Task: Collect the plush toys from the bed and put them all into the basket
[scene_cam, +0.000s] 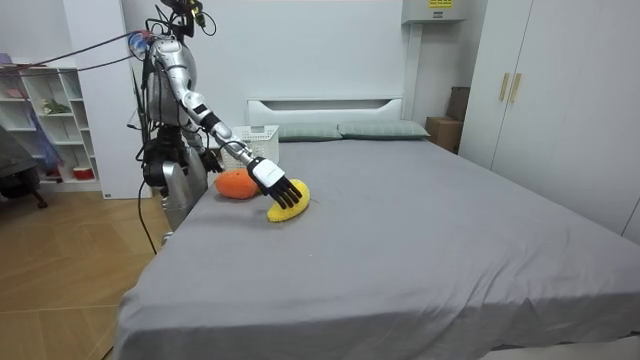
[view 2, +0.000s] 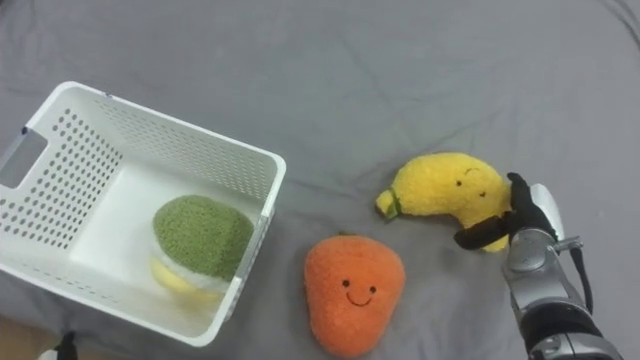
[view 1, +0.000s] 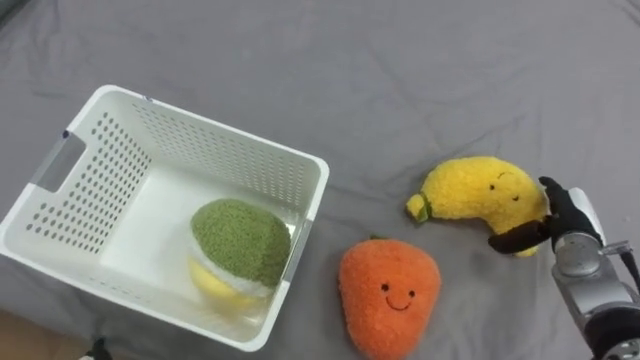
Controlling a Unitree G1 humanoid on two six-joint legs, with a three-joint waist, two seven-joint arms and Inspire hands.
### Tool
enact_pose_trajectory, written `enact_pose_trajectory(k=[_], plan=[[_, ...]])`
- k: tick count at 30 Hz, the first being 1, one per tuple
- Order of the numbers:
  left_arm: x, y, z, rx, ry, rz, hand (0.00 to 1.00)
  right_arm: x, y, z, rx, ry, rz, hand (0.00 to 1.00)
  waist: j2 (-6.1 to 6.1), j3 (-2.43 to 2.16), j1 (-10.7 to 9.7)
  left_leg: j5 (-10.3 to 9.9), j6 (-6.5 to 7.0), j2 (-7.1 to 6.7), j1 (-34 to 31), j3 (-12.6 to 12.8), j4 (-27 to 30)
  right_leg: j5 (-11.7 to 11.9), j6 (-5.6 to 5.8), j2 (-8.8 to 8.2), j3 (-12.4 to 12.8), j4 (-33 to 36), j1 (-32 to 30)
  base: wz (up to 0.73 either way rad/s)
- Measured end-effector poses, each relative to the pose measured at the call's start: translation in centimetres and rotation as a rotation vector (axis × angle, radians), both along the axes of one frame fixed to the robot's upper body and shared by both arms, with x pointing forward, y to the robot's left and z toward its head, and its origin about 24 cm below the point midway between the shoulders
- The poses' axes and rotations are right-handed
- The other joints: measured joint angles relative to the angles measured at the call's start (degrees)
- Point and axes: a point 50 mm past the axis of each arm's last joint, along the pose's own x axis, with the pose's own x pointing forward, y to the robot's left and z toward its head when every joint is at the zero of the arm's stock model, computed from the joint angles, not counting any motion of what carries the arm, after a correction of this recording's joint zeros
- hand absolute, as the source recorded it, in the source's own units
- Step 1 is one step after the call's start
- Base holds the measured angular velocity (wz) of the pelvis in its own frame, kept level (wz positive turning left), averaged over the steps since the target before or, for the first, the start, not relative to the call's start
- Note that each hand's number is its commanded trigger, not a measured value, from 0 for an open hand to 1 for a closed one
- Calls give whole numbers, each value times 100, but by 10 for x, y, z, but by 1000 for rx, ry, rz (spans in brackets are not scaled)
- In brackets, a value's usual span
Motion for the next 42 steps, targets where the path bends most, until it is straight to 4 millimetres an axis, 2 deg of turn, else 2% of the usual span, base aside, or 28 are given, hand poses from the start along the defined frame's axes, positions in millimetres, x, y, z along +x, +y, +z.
enact_pose_trajectory(k=[11, 12, 14, 15, 18, 27, 31, 42], plan=[[10, -7, 0, -15, -16, -51, 0, -4, -2, -5, -84, 63, 51, 0, -10, 0, 46, 21, 2, 3, -189, 37, 15, 1, -1, -4, 18, 11, -190, 0], [11, -7, 0, -20, -18, -50, 0, -4, -1, -5, -87, 64, 53, 37, -11, 0, 50, 25, 3, 2, -195, 33, 15, 1, -1, -5, 15, 11, -194, 4], [12, -9, 0, -26, -20, -53, 0, -4, -1, -5, -101, 67, 57, 96, -11, 1, 69, 26, 2, 0, -199, 26, 15, 1, -1, -5, 7, 12, -193, 0], [13, -9, 0, -31, -25, -50, 0, -5, -2, -5, -109, 65, 54, 100, -13, 3, 93, 27, 1, 0, -202, 24, 15, 1, -1, -5, 0, 12, -194, 0], [15, -11, 1, -32, -27, -67, 0, -7, -6, -6, -130, 71, 32, 100, -13, 5, 171, 27, 1, -3, -214, 6, 15, 1, -1, -5, -5, 12, -203, 1], [12, -9, 0, -29, -17, -66, 0, -8, -19, 2, -196, 39, -28, 100, 19, 32, 215, 62, -11, -20, -307, -123, 10, 1, -2, -9, -123, 11, -256, 7], [12, -9, 0, -29, -17, -67, 0, -12, -21, 0, -183, 46, -54, 100, 54, 56, 259, 62, -11, -25, -320, -145, 11, 1, -2, -12, -131, 12, -256, 2], [11, -9, -1, -30, -20, -70, 0, -6, -21, 5, -114, -16, -126, 100, 76, 75, 309, 63, -10, -26, -497, -158, 85, 1, -2, -12, -132, 21, -382, 0]])
